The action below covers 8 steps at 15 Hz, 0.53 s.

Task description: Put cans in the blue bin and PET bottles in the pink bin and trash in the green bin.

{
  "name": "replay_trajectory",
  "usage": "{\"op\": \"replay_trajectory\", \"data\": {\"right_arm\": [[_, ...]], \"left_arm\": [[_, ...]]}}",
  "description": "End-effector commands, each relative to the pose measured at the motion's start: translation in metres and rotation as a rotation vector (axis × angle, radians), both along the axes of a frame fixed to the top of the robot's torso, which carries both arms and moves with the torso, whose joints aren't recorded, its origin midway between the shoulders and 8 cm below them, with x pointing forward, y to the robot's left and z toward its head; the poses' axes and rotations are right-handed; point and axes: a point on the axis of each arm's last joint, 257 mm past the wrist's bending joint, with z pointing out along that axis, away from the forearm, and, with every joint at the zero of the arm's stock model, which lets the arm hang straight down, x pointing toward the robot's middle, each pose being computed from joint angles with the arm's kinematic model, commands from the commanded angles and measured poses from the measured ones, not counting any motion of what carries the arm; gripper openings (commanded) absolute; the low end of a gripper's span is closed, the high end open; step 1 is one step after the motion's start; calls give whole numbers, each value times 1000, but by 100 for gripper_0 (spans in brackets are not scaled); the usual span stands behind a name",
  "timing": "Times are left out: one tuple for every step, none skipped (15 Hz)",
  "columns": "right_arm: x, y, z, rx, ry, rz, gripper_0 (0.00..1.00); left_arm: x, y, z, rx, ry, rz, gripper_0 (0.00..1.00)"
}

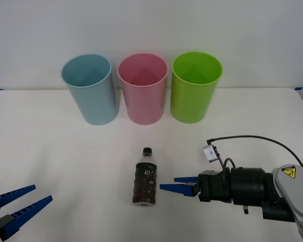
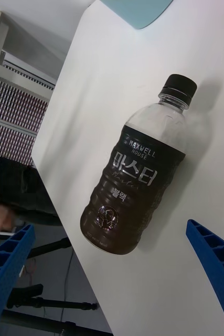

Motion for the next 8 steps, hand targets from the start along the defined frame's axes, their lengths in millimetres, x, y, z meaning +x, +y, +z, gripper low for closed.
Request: {"op": "replay_trajectory", "data": {"right_arm": [[0,0,0,0,0,0,100],[0,0,0,0,0,0,100],[0,0,0,0,0,0,100],[0,0,0,0,0,0,100],[0,0,0,0,0,0,100],[0,0,0,0,0,0,100],[0,0,0,0,0,0,100],[0,0,0,0,0,0,100]], "left_arm": [[0,0,0,0,0,0,100],[0,0,0,0,0,0,100],[0,0,0,0,0,0,100],[0,0,0,0,0,0,100],[0,0,0,0,0,0,100],[0,0,0,0,0,0,100],[0,0,0,0,0,0,100],[0,0,0,0,0,0,100]]}}
